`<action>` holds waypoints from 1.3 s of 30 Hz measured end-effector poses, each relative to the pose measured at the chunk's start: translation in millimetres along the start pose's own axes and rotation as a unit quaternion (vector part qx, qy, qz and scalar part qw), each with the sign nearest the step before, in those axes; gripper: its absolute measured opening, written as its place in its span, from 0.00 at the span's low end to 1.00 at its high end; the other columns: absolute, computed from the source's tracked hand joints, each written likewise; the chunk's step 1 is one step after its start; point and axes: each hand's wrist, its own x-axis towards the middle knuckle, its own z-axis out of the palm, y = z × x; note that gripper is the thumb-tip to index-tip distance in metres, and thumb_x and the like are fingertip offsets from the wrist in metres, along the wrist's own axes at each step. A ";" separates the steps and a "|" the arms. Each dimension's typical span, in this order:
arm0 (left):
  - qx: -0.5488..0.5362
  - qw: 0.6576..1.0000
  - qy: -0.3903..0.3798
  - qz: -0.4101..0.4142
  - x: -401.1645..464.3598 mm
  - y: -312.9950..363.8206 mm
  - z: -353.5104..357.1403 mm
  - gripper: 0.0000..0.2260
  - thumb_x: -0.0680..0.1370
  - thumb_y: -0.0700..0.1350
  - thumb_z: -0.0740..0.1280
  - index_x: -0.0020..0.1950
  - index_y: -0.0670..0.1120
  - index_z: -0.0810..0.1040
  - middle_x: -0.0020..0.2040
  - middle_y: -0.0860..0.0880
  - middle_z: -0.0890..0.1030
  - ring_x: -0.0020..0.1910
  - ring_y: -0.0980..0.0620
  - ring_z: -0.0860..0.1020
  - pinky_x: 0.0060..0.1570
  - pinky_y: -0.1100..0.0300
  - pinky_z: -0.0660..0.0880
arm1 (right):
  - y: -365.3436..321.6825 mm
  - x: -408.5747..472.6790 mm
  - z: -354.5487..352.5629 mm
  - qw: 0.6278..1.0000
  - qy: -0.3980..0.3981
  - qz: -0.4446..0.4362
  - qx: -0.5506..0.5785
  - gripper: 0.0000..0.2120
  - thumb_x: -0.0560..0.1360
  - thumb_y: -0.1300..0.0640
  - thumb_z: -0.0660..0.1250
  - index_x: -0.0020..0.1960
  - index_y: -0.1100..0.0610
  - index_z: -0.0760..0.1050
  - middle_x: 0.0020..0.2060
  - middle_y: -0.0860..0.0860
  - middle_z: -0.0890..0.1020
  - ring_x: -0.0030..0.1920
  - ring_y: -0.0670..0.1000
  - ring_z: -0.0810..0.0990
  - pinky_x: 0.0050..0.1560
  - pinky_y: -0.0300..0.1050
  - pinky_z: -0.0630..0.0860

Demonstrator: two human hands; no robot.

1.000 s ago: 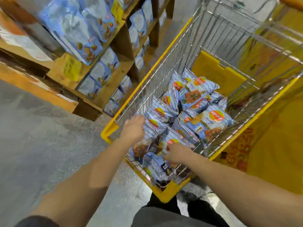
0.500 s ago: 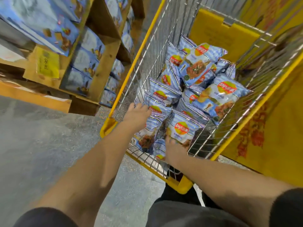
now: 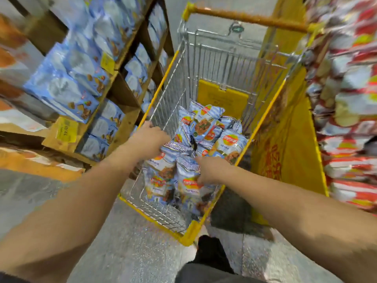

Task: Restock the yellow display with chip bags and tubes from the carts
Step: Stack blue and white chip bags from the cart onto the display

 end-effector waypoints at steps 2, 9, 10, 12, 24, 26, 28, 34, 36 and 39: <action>0.034 0.999 0.029 -0.027 -9.8 7.4 -56.5 0.10 0.73 0.54 0.68 0.49 0.52 0.71 0.48 0.53 0.77 0.57 0.49 0.75 0.59 0.50 0.63 | 15.4 -43.1 -32.4 0.999 0.053 -0.008 -0.006 0.34 0.71 0.48 0.71 0.72 0.53 0.61 0.56 0.54 0.79 0.53 0.57 0.78 0.43 0.48 0.76; 0.054 0.958 0.222 -0.175 -48.6 83.6 -250.0 0.19 0.73 0.62 0.66 0.54 0.49 0.73 0.53 0.47 0.80 0.57 0.46 0.78 0.56 0.51 0.68 | 82.3 -236.7 -116.4 0.963 0.265 -0.019 0.033 0.30 0.69 0.47 0.71 0.67 0.55 0.66 0.60 0.57 0.79 0.58 0.59 0.78 0.49 0.47 0.74; 0.043 0.950 0.247 -0.186 -51.7 103.9 -276.6 0.19 0.74 0.62 0.65 0.54 0.48 0.73 0.54 0.46 0.80 0.56 0.45 0.78 0.54 0.51 0.70 | 99.1 -271.7 -122.9 0.956 0.292 -0.008 0.040 0.30 0.70 0.49 0.70 0.67 0.56 0.65 0.59 0.57 0.79 0.58 0.59 0.78 0.50 0.47 0.74; -0.001 0.939 0.286 -0.189 -53.3 144.9 -325.1 0.21 0.75 0.61 0.65 0.56 0.46 0.73 0.56 0.43 0.79 0.57 0.42 0.78 0.49 0.51 0.73 | 137.1 -331.8 -130.3 0.941 0.336 0.024 0.038 0.30 0.70 0.50 0.70 0.69 0.56 0.65 0.60 0.57 0.79 0.58 0.59 0.78 0.49 0.46 0.73; -0.140 0.918 0.366 0.058 -0.9 396.7 -491.7 0.29 0.75 0.68 0.59 0.62 0.44 0.64 0.53 0.43 0.78 0.50 0.41 0.79 0.38 0.51 0.71 | 312.7 -532.5 -116.1 0.914 0.264 0.266 -0.156 0.34 0.69 0.51 0.70 0.73 0.48 0.64 0.60 0.53 0.78 0.58 0.58 0.77 0.49 0.49 0.78; -0.156 0.910 0.364 0.121 9.5 423.9 -505.5 0.33 0.74 0.69 0.59 0.67 0.45 0.63 0.58 0.43 0.76 0.52 0.41 0.78 0.44 0.48 0.75 | 337.4 -549.6 -111.2 0.911 0.243 0.293 -0.156 0.33 0.69 0.52 0.71 0.72 0.47 0.65 0.59 0.53 0.79 0.56 0.58 0.78 0.49 0.50 0.79; -0.122 0.911 0.354 0.172 21.4 443.5 -515.2 0.38 0.71 0.71 0.59 0.73 0.49 0.59 0.65 0.43 0.72 0.56 0.40 0.77 0.47 0.48 0.76 | 356.8 -561.2 -107.7 0.914 0.221 0.308 -0.145 0.33 0.67 0.50 0.73 0.71 0.47 0.67 0.58 0.52 0.79 0.54 0.57 0.78 0.51 0.51 0.79; 0.043 0.888 0.376 0.261 81.4 495.9 -548.0 0.26 0.77 0.66 0.58 0.69 0.52 0.64 0.59 0.44 0.67 0.39 0.42 0.74 0.31 0.53 0.70 | 428.9 -581.1 -115.4 0.921 0.170 0.333 -0.112 0.36 0.71 0.49 0.74 0.75 0.48 0.62 0.64 0.53 0.76 0.59 0.57 0.75 0.49 0.46 0.72; 0.074 0.883 0.373 0.274 103.7 503.7 -557.6 0.24 0.78 0.65 0.58 0.68 0.52 0.65 0.59 0.44 0.66 0.37 0.43 0.71 0.30 0.54 0.68 | 451.0 -578.2 -122.5 0.922 0.166 0.340 -0.087 0.38 0.72 0.50 0.73 0.76 0.48 0.59 0.66 0.53 0.74 0.59 0.56 0.75 0.47 0.44 0.69; 0.100 0.875 0.376 0.289 141.8 512.1 -571.2 0.21 0.80 0.62 0.56 0.67 0.51 0.66 0.60 0.44 0.66 0.35 0.44 0.70 0.27 0.54 0.66 | 488.7 -565.7 -137.3 0.922 0.154 0.349 -0.069 0.31 0.72 0.49 0.73 0.71 0.51 0.65 0.60 0.53 0.77 0.50 0.53 0.75 0.45 0.45 0.71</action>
